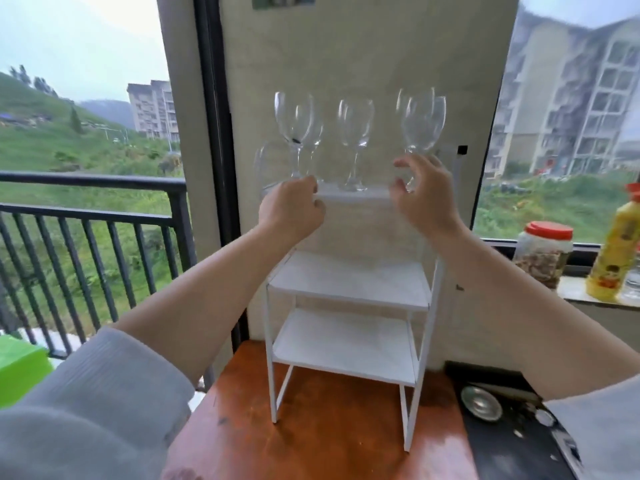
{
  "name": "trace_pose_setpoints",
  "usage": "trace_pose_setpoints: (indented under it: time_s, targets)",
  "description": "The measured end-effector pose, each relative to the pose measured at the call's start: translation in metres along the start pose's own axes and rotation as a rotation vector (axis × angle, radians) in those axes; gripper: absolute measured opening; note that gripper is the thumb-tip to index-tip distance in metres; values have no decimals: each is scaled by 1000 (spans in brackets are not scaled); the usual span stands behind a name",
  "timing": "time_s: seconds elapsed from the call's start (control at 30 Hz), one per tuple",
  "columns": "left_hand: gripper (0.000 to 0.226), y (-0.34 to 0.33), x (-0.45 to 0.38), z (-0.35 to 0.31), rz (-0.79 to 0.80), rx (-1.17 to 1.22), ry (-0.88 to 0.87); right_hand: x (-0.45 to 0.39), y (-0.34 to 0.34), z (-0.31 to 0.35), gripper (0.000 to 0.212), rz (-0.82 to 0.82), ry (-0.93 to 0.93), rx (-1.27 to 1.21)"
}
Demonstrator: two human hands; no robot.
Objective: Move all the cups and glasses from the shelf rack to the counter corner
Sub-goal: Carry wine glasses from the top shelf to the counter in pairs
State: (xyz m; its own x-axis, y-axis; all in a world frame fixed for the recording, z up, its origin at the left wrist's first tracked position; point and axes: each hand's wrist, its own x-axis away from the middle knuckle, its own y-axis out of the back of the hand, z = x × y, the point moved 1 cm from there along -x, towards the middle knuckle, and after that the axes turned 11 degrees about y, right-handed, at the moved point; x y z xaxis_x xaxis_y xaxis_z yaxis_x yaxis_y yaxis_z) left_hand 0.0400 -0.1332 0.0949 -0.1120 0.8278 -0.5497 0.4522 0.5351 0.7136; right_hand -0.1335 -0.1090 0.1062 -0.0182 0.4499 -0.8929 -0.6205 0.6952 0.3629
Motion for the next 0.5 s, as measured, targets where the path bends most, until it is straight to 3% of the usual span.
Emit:
trace_pose_setpoints:
  time_s: [0.17,0.3,0.37,0.47,0.5]
  targets:
    - [32,-21,-46,-30,7,244,28,-32,-5,-25,26,-34,-317,-121]
    - [45,-35,-76,-43,191,361,143,-42,-16,-36,16,-78,-464,-252]
    - [50,-39,-86,-48,281,444,206,-45,-18,-39,27,-85,-514,-302]
    - [56,-43,-97,-53,401,597,280,-52,-20,-40,16,-69,-585,-356]
    - [52,-45,-101,-54,444,659,290,-55,-21,-42,23,-87,-600,-355]
